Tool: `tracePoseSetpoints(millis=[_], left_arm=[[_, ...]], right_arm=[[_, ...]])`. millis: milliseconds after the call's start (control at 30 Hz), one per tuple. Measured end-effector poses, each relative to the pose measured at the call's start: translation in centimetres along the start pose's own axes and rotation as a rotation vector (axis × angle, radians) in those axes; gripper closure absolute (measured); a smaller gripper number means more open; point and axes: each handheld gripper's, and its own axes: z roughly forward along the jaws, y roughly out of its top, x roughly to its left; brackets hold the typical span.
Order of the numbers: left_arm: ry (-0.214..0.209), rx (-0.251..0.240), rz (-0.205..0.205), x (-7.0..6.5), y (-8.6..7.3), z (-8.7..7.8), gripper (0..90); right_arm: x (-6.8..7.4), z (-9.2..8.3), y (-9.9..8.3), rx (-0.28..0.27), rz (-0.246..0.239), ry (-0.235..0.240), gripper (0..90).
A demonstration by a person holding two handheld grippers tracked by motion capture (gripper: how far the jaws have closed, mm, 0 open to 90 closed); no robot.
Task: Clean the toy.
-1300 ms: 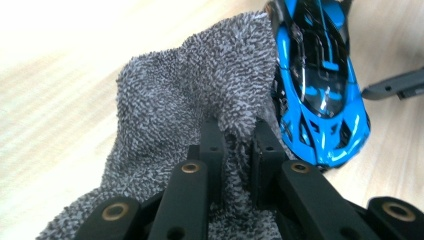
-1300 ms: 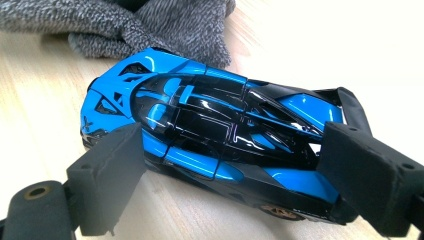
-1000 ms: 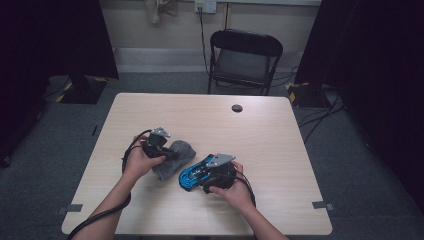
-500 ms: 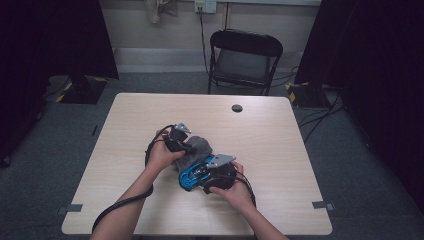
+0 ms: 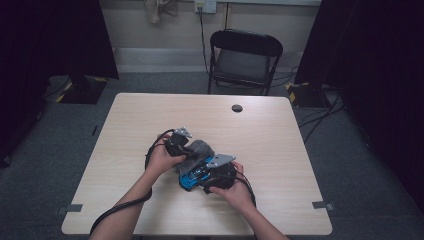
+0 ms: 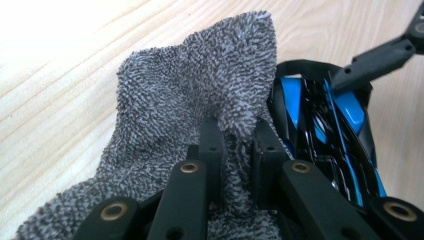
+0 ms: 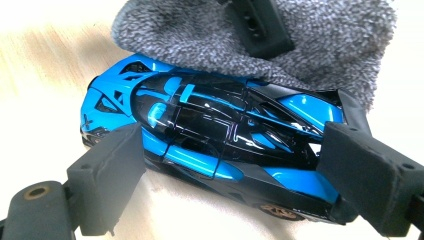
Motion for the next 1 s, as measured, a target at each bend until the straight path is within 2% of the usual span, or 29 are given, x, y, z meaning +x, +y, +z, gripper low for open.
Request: tracePoseSetpoints(millis=[133,533,1000], left_arm=[[-0.003,0.026,0.005,0.0,-0.3,-0.7,79.3],[-0.001,0.042,-0.007,0.0,-2.4,-2.9,79.3],[0.001,0.038,-0.021,-0.3,-4.7,-5.0,79.5]], right_arm=[[0.0,0.0,0.0,-0.001,-0.001,-0.001,10.9],[0.0,0.0,0.0,0.003,-0.004,-0.001,10.9],[0.1,0.0,0.1,0.007,-0.007,-0.001,10.9]])
